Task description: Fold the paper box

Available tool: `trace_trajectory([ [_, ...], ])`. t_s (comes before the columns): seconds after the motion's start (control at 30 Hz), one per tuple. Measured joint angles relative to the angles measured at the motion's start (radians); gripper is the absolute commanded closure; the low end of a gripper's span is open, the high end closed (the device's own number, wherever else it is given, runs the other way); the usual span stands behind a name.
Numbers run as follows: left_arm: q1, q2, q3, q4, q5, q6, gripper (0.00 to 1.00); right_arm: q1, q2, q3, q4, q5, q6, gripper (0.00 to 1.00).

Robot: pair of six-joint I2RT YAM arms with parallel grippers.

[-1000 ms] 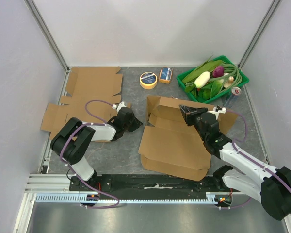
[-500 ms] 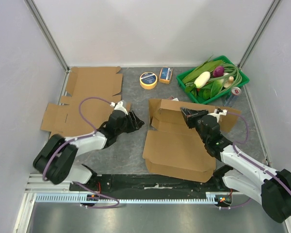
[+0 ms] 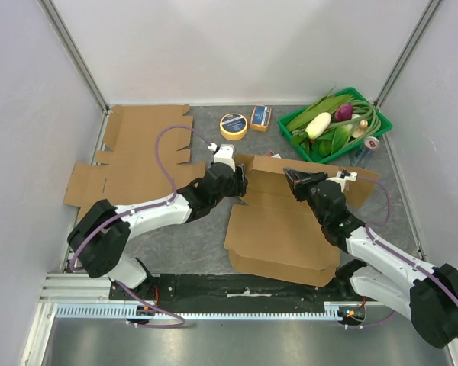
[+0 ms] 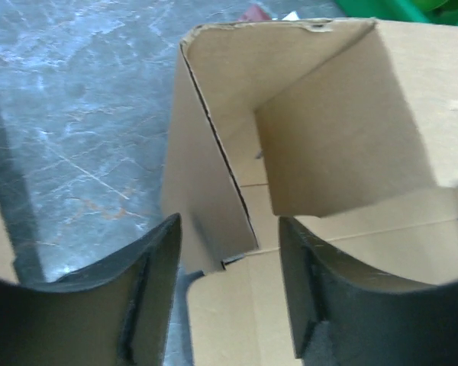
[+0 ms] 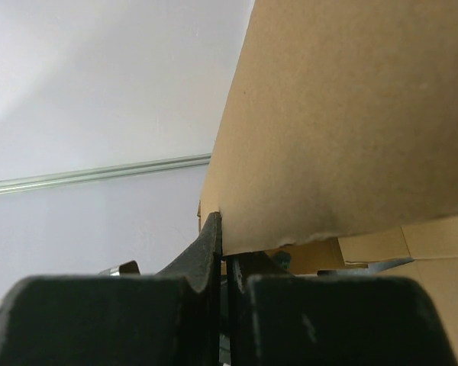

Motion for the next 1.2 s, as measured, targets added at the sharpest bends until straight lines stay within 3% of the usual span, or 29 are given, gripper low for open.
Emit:
trace_trajectory([
  [0.03, 0.000, 0.013, 0.014, -0.015, -0.018, 0.002, 0.61, 0.000, 0.000, 0.000, 0.000, 0.000, 0.000, 1.00],
  [0.2, 0.002, 0.027, 0.031, -0.066, -0.045, 0.014, 0.98, 0.000, 0.000, 0.000, 0.000, 0.000, 0.000, 1.00],
  [0.37, 0.016, 0.013, 0.031, -0.091, -0.020, 0.024, 0.98, -0.007, 0.000, 0.000, 0.000, 0.002, 0.000, 1.00],
  [0.83, 0.006, -0.085, 0.005, -0.122, 0.259, -0.042, 0.98, 0.001, -0.013, -0.031, 0.047, 0.048, 0.004, 1.00],
  [1.13, -0.041, -0.067, -0.043, -0.030, 0.280, -0.051, 0.98, 0.017, -0.037, -0.049, 0.037, 0.049, -0.049, 1.00],
  [1.2, -0.047, -0.066, -0.063, 0.003, 0.275, -0.051, 0.91, 0.018, -0.056, -0.058, 0.033, 0.049, -0.080, 1.00],
])
